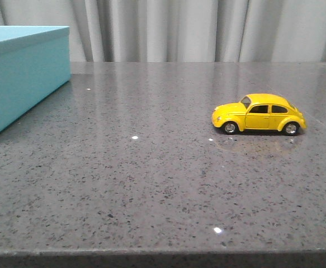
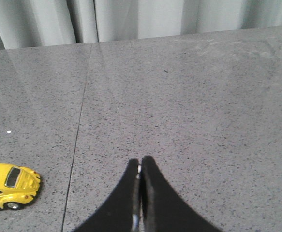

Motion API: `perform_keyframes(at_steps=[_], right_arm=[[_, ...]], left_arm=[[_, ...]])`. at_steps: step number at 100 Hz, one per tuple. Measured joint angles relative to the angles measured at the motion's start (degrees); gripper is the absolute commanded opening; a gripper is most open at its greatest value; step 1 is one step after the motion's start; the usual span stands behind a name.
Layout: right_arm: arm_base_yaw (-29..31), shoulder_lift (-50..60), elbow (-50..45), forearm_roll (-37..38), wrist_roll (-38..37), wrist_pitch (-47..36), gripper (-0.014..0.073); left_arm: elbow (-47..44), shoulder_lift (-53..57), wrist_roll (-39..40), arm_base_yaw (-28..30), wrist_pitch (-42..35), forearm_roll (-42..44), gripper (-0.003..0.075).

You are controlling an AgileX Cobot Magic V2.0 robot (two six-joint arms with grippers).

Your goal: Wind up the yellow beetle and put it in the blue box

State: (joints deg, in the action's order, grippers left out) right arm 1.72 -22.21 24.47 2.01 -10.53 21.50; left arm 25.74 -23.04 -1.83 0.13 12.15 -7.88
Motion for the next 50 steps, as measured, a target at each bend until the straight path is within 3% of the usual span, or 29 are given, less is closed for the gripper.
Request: perform_keyframes(at_steps=[9, 19, 31, 50], right_arm=[[0.0, -1.12, 0.35, -1.23, 0.0, 0.79, -0.0055], [0.0, -3.39, 1.64, -2.01, 0.0, 3.44, -0.0002], [-0.23, -6.5, 3.96, -2.01, 0.0, 6.53, 0.0147], [-3.56, -12.06, 8.93, -2.34, 0.0, 11.76, 0.036]], left_arm=[[0.0, 0.0, 0.0, 0.0, 0.0, 0.0, 0.0003], [0.0, 0.0, 0.0, 0.0, 0.13, 0.0, 0.0108], [0.0, 0.0, 0.0, 0.0, 0.16, 0.0, 0.0251], [0.0, 0.0, 0.0, 0.0, 0.25, 0.0, 0.0321]])
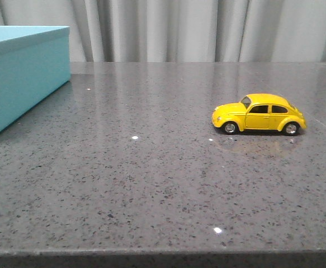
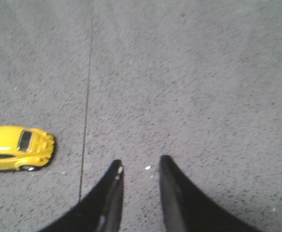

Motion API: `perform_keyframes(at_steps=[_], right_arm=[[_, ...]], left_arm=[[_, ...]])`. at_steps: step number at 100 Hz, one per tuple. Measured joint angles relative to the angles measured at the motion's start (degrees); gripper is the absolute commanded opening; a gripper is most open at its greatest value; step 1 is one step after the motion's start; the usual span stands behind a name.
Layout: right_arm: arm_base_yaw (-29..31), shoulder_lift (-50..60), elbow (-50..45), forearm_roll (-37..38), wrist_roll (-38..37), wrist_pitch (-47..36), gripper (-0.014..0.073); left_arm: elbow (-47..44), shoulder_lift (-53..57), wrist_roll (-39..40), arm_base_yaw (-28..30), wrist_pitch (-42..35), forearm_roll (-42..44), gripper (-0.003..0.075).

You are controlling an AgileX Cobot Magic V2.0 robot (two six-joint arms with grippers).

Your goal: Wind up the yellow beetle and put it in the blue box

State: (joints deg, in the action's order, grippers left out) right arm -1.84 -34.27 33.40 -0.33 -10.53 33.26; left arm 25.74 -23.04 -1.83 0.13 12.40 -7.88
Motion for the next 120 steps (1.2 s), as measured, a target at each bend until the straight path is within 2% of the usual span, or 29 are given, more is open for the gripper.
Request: perform_keyframes(at_steps=[14, 43, 58, 85, 105, 120], right_arm=[[-2.11, -5.82, 4.97, -0.62, -0.03, 4.92, 0.0456], [-5.68, -19.88, 18.6, -3.46, -0.03, 15.85, 0.0456], [-8.18, -26.89, 25.46, -4.73, -2.39, 19.5, 0.0456], [-15.59, -39.98, 36.65, -5.14, -6.82, 25.26, 0.0459], [-21.42, -48.14, 42.02, -5.14, -10.52, 26.38, 0.0569], [-23.52, -52.99, 44.67, -5.14, -12.9, 28.43, 0.0572]], left_arm=[[0.15, 0.0, -0.76, 0.0, 0.26, 0.0, 0.0342], [0.72, 0.0, -0.87, 0.0, 1.12, 0.0, 0.0341], [0.81, 0.0, -0.91, 0.0, 1.22, 0.0, 0.0341], [0.81, 0.0, -0.91, 0.0, 1.34, 0.0, 0.0341], [0.81, 0.0, -0.91, 0.0, 1.34, 0.0, 0.0341], [0.81, 0.0, -0.91, 0.0, 1.47, 0.0, 0.0341]])
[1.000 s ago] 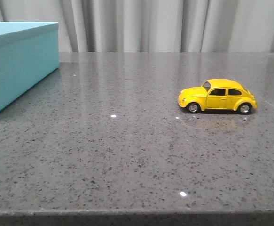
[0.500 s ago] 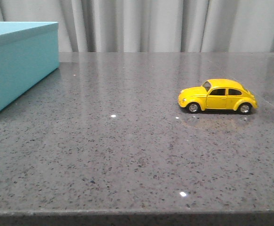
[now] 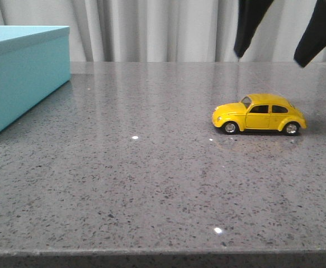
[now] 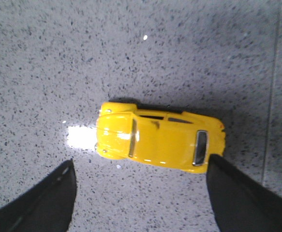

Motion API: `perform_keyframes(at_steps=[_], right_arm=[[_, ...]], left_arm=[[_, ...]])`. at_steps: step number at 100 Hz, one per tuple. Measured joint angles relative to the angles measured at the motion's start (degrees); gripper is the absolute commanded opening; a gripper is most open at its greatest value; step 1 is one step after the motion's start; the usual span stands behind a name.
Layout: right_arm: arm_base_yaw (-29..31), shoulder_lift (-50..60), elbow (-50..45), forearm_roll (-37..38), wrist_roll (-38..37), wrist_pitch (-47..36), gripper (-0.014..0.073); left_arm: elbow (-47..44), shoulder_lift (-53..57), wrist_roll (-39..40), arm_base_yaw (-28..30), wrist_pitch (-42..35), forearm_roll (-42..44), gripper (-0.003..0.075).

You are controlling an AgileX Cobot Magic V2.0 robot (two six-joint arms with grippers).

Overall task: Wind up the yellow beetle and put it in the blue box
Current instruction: 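Lower the open right gripper over the yellow toy beetle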

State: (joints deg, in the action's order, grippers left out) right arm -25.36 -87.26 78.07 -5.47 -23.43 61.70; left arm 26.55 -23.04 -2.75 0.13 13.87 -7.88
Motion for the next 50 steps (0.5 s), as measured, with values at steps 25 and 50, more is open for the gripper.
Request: perform_keyframes(at_steps=[25, 50], right_arm=[[-1.21, -5.26, 1.51, 3.47, -4.87, 1.9, 0.057], [-1.21, -5.67, 1.51, 5.47, -7.53, 2.13, 0.057]], left_arm=[[0.0, 0.0, 0.0, 0.0, 0.02, 0.0, 0.0338], [0.0, 0.0, 0.0, 0.0, 0.02, 0.0, 0.0338]])
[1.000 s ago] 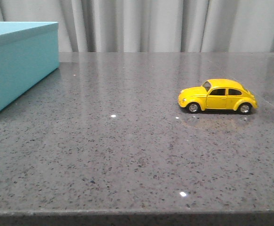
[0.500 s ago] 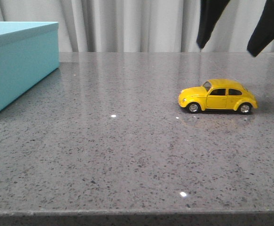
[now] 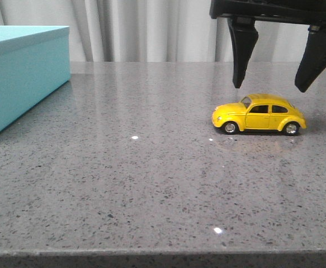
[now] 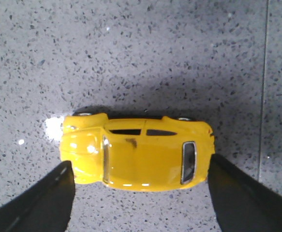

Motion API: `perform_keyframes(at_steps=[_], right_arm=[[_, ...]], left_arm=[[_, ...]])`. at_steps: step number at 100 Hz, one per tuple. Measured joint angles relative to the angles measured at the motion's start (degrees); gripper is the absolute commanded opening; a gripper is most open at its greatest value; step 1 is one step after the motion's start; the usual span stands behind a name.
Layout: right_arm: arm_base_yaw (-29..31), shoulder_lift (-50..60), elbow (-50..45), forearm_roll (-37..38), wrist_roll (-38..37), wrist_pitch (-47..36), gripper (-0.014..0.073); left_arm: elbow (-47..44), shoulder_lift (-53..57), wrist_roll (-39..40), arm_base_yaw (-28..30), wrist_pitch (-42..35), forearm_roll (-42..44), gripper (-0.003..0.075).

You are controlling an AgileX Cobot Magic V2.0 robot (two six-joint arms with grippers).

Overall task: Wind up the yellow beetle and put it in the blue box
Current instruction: 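Lower the open right gripper over the yellow toy beetle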

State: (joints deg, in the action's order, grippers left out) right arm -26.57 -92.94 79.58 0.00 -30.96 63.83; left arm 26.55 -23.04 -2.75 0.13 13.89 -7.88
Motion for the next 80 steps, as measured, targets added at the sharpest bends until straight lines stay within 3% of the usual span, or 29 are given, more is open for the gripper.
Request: perform_keyframes(at_steps=[80], right_arm=[[0.0, -3.96, 0.12, 0.0, -0.66, 0.74, 0.0569]], left_arm=[[0.0, 0.0, 0.0, 0.0, 0.47, 0.0, 0.0338]])
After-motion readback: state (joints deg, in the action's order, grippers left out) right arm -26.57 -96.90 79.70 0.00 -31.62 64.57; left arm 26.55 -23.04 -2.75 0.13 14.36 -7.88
